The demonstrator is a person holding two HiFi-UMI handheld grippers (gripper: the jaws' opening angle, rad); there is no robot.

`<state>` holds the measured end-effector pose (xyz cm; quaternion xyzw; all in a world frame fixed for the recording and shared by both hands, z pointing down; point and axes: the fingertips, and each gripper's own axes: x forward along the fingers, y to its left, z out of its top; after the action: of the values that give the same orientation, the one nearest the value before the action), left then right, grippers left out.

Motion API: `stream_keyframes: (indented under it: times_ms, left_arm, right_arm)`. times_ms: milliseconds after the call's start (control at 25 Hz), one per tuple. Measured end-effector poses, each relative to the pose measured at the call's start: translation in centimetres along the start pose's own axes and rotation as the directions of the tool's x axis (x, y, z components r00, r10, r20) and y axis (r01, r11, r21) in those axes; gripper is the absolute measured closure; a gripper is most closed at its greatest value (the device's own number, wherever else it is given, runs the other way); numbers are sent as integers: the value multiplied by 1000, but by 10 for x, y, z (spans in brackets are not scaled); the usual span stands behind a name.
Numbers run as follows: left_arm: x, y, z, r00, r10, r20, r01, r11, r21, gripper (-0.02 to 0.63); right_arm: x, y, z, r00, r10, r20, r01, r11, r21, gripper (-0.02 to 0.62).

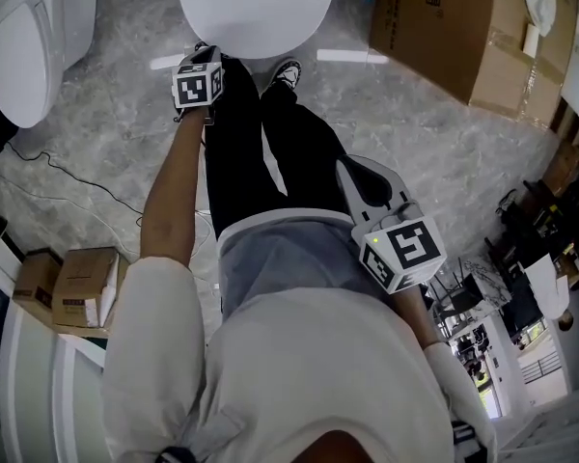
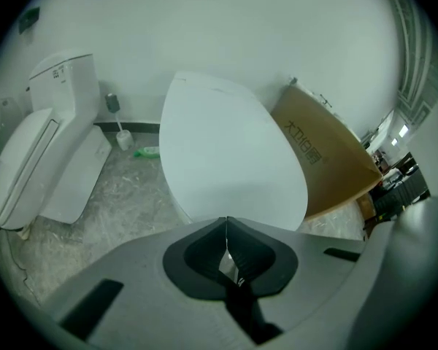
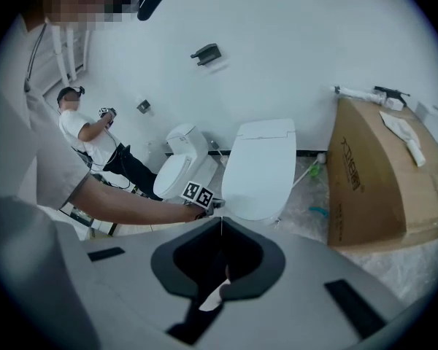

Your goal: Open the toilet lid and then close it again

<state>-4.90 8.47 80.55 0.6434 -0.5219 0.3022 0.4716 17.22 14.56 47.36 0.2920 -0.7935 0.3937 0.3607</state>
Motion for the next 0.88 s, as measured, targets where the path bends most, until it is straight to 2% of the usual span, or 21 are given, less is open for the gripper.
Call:
stream_keyframes:
  times_ms: [160,320,400,520,640,880]
  left_arm:
    - [-30,-10,19,997,-3,76,7,999,-47,598]
    - [-71,-34,46,985,-42,170,58,994,-91,598]
    - [-95,-50,61,974,-54,221,72,994,-78,598]
    - [-127,-72,83,957,-62,283,77,996,-43,598]
    - [-156,-92,99,942,-73,328,91,995,-39,598]
    - [-216,-133,135,903,-75,424,75,997,16,600]
  right_arm:
    - [-1,-1,10,998,4,55,-4,1000,-1,584]
    - [-6,0,26,993,-25,114,35,996,-86,584]
    - [-11,1,34,990,-28,142,45,992,-118,584]
    - [-20,2,45,981,-3,193,22,995,-98,585]
    - [-29,1,57,972,10,234,10,996,-86,586]
    - [-59,-4,88,939,15,345,17,996,-90,585]
